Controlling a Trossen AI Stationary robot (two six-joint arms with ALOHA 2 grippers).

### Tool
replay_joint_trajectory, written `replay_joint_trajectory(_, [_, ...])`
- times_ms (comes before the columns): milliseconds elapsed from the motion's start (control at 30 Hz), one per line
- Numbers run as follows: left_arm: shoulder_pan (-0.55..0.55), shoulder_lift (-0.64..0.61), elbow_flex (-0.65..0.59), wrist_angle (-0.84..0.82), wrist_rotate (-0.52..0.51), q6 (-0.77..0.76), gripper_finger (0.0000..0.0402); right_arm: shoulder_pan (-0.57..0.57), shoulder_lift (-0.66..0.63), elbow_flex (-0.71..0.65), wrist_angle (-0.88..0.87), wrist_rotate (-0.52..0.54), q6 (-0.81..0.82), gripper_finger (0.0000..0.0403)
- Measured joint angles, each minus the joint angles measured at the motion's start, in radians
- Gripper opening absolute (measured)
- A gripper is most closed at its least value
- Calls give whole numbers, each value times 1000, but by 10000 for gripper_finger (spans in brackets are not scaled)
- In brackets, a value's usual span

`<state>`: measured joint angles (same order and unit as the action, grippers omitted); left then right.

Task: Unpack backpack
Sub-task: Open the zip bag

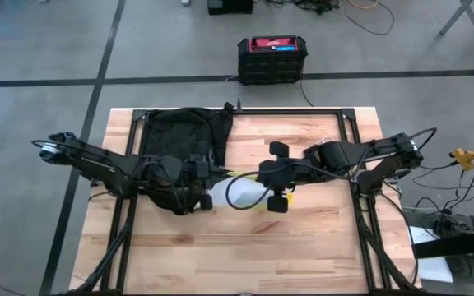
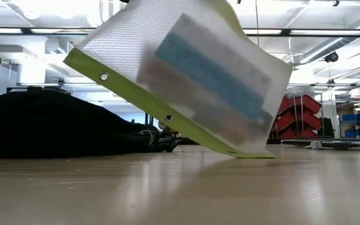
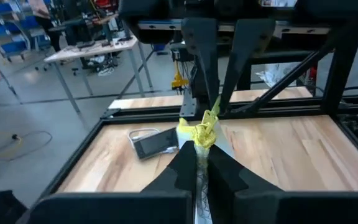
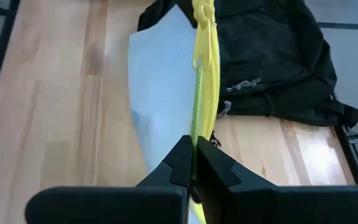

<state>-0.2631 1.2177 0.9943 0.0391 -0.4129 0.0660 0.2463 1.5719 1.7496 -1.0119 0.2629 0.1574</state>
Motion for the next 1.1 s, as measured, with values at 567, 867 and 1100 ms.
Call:
replay_joint_trajectory(567, [0, -97, 5, -1, -20, 65, 0, 77, -4, -10, -102, -44, 161, 1])
replay_joint_trajectory(867, [-11, -132, 2, -6, 6, 90, 0, 79, 2, -62, -88, 34, 185, 1])
replay_joint_trajectory(1100, [-13, -107, -3, -20, 30, 65, 0, 79, 12, -64, 203, 49, -1, 0])
